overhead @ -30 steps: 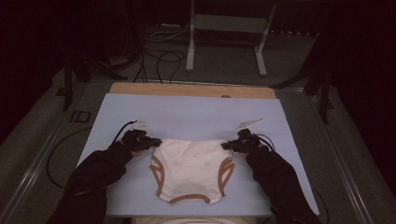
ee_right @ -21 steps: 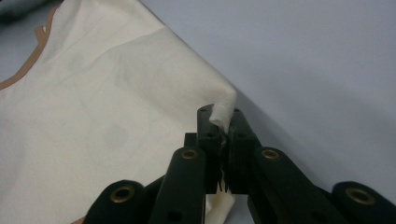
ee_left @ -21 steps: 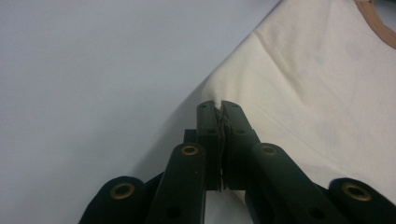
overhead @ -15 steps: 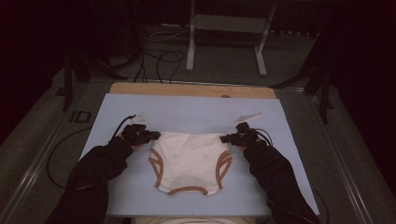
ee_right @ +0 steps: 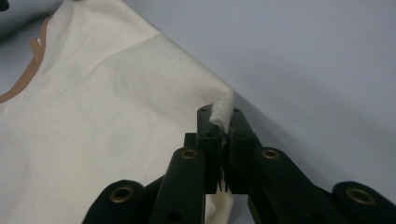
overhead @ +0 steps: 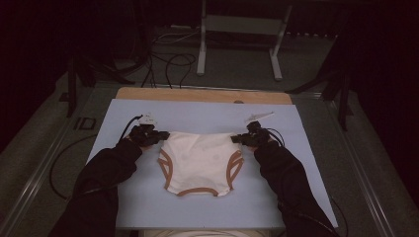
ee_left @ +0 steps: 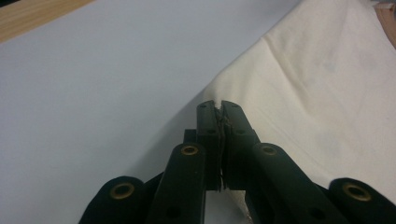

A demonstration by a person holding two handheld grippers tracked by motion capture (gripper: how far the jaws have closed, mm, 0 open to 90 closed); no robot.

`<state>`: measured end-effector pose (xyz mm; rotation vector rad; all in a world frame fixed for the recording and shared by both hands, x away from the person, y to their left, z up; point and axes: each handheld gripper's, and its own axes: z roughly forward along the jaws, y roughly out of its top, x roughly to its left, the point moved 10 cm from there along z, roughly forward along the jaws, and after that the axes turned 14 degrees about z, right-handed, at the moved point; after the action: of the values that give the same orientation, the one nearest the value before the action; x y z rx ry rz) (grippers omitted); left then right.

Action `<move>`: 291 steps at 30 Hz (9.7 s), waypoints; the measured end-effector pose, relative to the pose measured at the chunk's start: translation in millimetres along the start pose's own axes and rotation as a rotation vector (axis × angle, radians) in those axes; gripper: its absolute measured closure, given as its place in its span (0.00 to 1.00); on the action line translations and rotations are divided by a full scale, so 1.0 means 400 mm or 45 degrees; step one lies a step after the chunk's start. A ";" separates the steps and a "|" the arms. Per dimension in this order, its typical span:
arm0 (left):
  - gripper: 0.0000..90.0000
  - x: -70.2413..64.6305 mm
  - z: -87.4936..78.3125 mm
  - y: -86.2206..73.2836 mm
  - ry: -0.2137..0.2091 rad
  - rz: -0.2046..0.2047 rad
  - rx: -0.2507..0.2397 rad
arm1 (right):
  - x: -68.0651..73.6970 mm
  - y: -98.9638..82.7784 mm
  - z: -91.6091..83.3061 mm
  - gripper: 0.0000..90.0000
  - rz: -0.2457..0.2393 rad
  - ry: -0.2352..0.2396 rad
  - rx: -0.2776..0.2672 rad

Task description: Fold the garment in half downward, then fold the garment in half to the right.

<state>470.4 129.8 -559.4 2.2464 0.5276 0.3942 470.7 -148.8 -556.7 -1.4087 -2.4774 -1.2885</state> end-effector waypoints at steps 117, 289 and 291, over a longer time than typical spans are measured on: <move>0.00 -0.246 -0.138 0.064 -0.143 0.180 -0.174 | 0.180 0.181 0.072 0.11 -0.111 0.077 -0.126; 0.95 -0.312 -0.030 0.026 -0.178 0.539 0.008 | 0.318 0.263 0.310 0.98 -0.199 -0.130 0.032; 0.95 -0.312 -0.032 0.030 -0.178 0.551 0.012 | 0.314 0.263 0.304 0.98 -0.204 -0.133 0.028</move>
<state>359.6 69.4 -556.3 2.3703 -0.0354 0.4456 515.6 46.8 -520.9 -1.3305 -2.7140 -1.2385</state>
